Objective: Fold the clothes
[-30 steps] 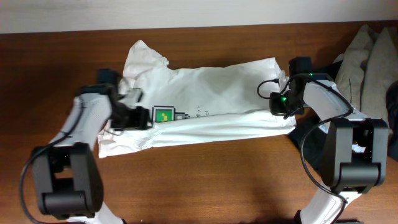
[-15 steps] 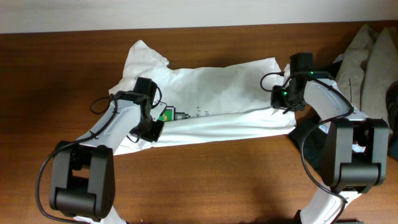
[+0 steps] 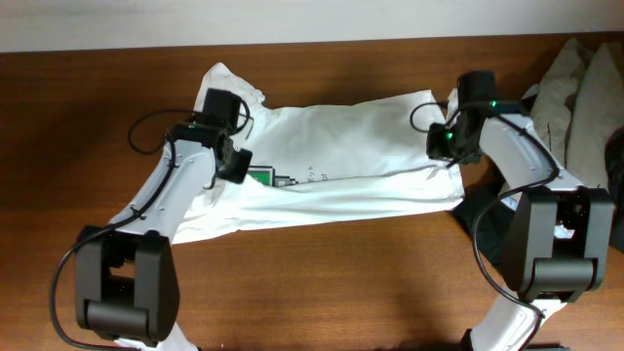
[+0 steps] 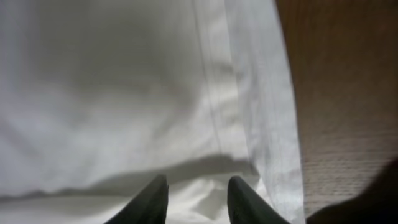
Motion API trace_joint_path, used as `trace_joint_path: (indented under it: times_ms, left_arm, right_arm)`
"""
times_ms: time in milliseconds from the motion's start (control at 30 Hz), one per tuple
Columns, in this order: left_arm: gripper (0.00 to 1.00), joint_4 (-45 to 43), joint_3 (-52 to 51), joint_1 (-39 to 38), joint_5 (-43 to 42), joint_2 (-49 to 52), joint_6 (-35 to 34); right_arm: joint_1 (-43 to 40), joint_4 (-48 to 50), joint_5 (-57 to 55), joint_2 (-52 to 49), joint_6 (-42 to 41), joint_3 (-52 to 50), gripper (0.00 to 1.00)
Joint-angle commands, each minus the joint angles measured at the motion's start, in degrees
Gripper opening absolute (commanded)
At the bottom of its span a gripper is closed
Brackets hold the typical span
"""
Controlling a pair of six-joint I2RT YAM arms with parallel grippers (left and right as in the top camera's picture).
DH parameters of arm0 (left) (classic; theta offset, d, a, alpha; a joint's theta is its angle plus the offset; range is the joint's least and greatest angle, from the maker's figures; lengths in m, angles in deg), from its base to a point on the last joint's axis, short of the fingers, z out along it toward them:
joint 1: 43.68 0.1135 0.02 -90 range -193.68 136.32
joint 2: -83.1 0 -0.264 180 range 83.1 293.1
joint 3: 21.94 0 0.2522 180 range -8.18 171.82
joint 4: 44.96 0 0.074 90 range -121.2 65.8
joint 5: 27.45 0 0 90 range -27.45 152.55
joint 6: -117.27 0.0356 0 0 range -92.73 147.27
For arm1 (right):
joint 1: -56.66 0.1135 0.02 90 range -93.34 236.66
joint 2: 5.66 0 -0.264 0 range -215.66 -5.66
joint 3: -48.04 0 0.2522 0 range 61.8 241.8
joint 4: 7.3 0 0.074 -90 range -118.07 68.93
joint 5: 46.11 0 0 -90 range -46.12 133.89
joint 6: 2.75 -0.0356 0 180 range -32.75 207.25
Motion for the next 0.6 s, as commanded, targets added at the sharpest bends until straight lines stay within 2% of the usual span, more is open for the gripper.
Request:
trace_joint_path:
  times_ms: [0,33,133,167,233,267,333,400,467,567]
  left_arm:
    - [0.99,-3.1,8.3,3.0,0.9,-0.9,-0.3]
    - [0.99,-6.5,10.3,4.7,-4.2,-0.9,-0.3]
    - [0.99,-13.1,14.7,11.7,-19.3,2.8,-3.0]
    - [0.99,-12.7,16.6,12.8,-22.1,4.9,-3.0]
    - [0.99,-8.7,26.9,15.3,-29.1,15.1,-4.1]
    - [0.99,-3.0,39.7,15.8,-32.1,25.9,-4.8]
    - [0.99,4.6,57.0,15.5,-32.9,39.5,-4.9]
    - [0.99,5.1,65.6,15.5,-34.3,48.1,-6.0]
    - [0.99,1.6,65.9,15.3,-34.5,52.2,-8.0]
    - [0.99,1.1,65.9,14.8,-34.4,54.5,-8.0]
  right_arm:
    - [0.1,-7.3,0.6,0.8,0.9,11.0,0.9]
    - [0.1,-10.4,0.5,0.8,1.0,13.9,0.99]
    - [0.1,-14.4,0.6,0.8,1.4,16.3,0.99]
    - [0.1,-15.0,0.6,0.8,1.4,16.3,0.99]
    - [0.1,-16.4,1.4,0.8,1.4,16.3,0.99]
    - [0.1,-17.7,1.7,0.8,1.4,16.3,0.99]
    - [0.1,-18.8,1.7,0.8,1.4,16.3,0.99]
    - [0.1,-19.9,1.7,0.8,1.4,16.3,0.99]
    - [0.1,-20.7,1.7,0.8,1.4,16.2,0.99]
    - [0.1,-20.5,1.7,0.8,1.3,16.2,0.99]
